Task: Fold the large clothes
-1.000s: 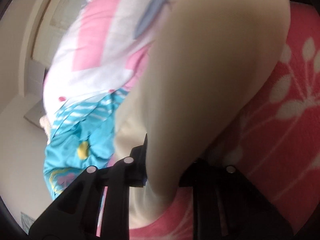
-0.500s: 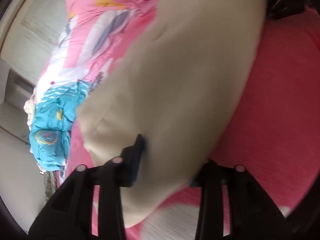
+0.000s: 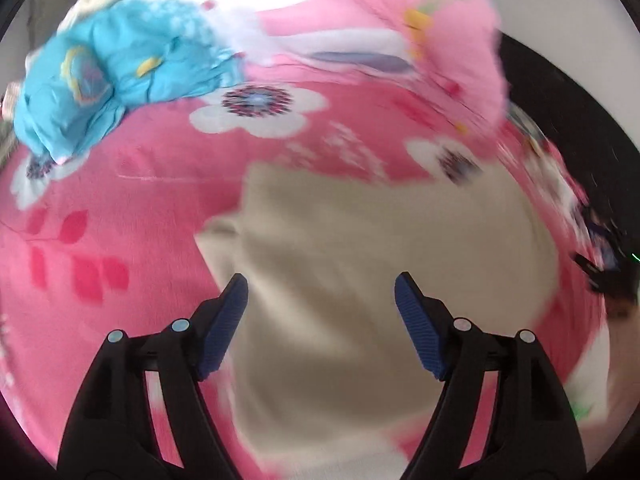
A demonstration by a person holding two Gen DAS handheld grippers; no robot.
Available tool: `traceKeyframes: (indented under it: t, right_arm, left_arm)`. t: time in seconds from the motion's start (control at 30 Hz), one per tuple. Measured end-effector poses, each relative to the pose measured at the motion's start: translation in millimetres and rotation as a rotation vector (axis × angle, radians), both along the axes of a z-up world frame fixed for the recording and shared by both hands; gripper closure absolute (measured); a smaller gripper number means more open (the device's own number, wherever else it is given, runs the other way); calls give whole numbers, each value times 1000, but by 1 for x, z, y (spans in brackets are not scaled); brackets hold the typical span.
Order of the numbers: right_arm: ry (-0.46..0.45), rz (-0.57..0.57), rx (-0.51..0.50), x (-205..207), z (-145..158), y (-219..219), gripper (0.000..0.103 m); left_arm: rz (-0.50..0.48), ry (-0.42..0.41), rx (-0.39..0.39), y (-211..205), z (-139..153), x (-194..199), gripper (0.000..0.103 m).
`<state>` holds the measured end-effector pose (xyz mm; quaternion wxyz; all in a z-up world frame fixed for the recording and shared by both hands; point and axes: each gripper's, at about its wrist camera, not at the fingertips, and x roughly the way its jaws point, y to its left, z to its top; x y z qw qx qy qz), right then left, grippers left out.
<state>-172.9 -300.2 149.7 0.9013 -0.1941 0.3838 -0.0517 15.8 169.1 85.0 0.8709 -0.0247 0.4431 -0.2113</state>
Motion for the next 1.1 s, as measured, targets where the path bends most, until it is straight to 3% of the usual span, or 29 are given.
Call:
traceKeyframes:
  t: [0.1,0.17,0.23,0.27,0.3,0.33,0.37,0.4,0.5,0.6,0.67,0.73,0.8,0.87,0.93,0.97,1.03,1.07,1.1]
  right_arm:
    - [-56,56,221,58,26,-13,20]
    - [-16,80,369,111,21,-27,20]
    - [41,30,379,153,-2,-34,19]
    - [88,-2,372,169,-17,-38,19]
    - [147,-30,394,180,-34,-40,27]
    - [183,-27,451,183,-44,-42,40]
    - [193,2,503,179,-47,-41,80]
    - [177,29,519,172,-48,-38,96]
    - [-39,80,387,122,-20,-15,97]
    - [-149,87,462,80,19,-23,97]
    - [-158,48,439,81,26,-32,97]
    - [-86,9,433,109,12,-38,97]
    - [45,-34,374,148,-23,-35,97]
    - [128,-81,195,179,-71,-18,97]
    - [102,-70,-69,184,-96,13,97]
    - [79,-61,-148,181,-98,24,96]
    - [69,-61,-160,176,-93,23,92]
    - [69,-73,-151,174,-87,16,76]
    - [60,-95,-161,172,-79,10,62]
  left_arm:
    - [44,35,-92,5,-18,59,33]
    - [59,65,-169,7,-29,83,33]
    - [54,109,-212,4,-45,104,33]
    - [44,116,-212,1,-49,103,44]
    - [29,118,-216,1,-53,103,61]
    - [19,117,-205,0,-54,100,68]
    - [16,93,-173,1,-54,94,82]
    - [18,69,-171,4,-50,87,89]
    - [17,-7,-223,18,-28,57,93]
    - [-8,-90,-252,23,4,21,94]
    - [1,-129,-210,17,16,16,94]
    - [40,-108,-121,4,7,31,94]
    - [105,-39,62,-20,-33,64,94]
    - [111,-43,208,-43,-70,81,94]
    - [129,-91,320,-60,-91,84,93]
    - [132,-115,352,-64,-94,82,93]
    - [151,-101,291,-51,-85,82,85]
    - [182,-89,254,-39,-77,81,68]
    - [217,-91,238,-29,-68,79,59]
